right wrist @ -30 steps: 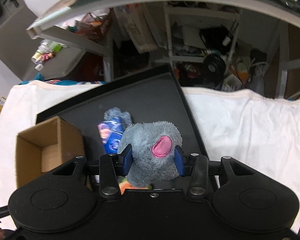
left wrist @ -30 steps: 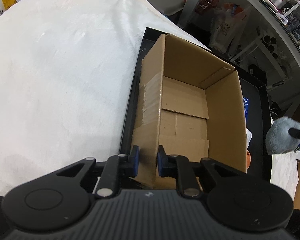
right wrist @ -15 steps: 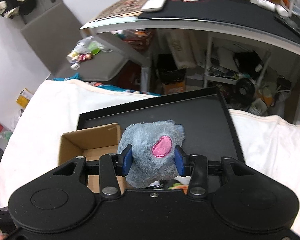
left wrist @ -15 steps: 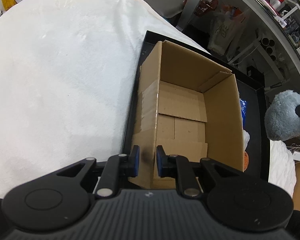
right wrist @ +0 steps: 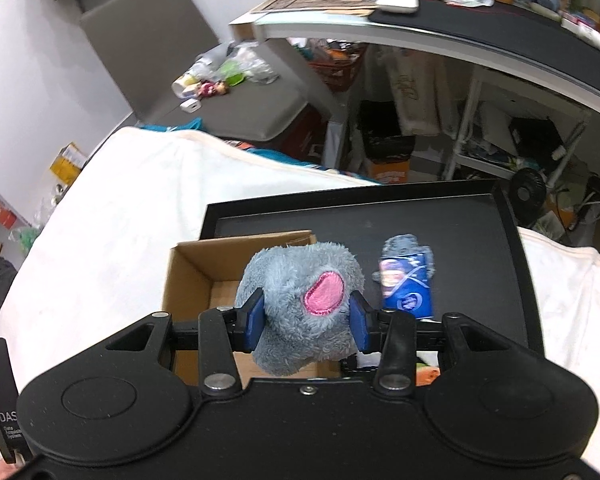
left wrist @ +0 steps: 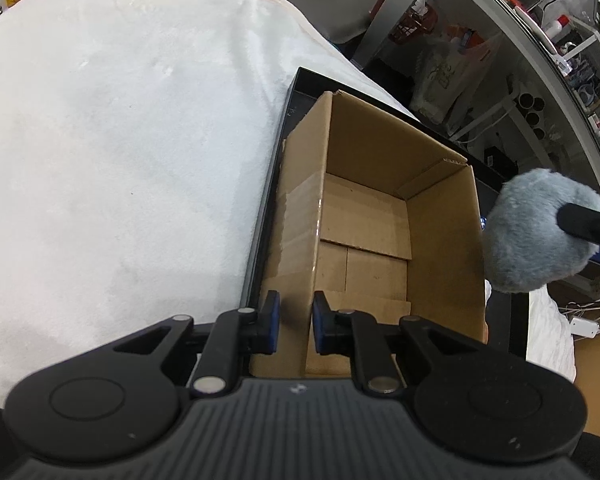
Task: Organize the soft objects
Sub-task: 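Lift the grey plush mouse with the right tool over the cardboard box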
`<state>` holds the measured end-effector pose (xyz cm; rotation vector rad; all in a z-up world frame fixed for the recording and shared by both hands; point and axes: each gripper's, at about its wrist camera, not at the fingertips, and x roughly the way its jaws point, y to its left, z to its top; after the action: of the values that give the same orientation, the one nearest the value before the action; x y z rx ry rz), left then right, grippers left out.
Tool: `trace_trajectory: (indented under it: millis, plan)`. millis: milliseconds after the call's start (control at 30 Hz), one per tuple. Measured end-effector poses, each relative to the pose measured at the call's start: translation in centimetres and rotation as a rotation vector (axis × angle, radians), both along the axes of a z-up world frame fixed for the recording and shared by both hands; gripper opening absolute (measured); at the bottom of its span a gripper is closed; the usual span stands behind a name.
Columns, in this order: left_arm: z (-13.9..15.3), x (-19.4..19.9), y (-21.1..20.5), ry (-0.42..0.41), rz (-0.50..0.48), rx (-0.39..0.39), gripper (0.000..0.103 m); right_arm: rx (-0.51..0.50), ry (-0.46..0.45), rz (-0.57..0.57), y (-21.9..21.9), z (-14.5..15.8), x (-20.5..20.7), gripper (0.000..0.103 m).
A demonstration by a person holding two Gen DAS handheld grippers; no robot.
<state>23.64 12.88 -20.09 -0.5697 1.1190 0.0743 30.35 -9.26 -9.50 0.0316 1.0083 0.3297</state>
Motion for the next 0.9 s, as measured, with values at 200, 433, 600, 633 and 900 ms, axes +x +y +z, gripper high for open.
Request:
trace_trajectory:
  millis: [200, 433, 600, 633, 900]
  plan:
    - [-0.1, -0.2, 0.4, -0.005, -0.003, -0.020, 0.016, -0.018, 0.021, 0.032, 3.0, -1.0, 0.3, 0.042]
    - [-0.3, -0.4, 1.0, -0.010, -0.001, -0.044, 0.016, -0.056, 0.066, 0.062, 5.9, -3.0, 0.6, 0.043]
    - [-0.4, -0.4, 1.4, -0.007, 0.006, -0.065, 0.016, -0.063, 0.090, 0.063, 7.2, -4.0, 0.8, 0.043]
    - [-0.4, -0.4, 1.4, -0.006, 0.006, -0.067, 0.016, -0.063, 0.092, 0.060, 7.5, -4.2, 0.8, 0.043]
    - [-0.6, -0.3, 1.9, -0.002, 0.005, -0.085, 0.016, -0.034, 0.104, 0.041, 8.8, -5.1, 1.5, 0.044]
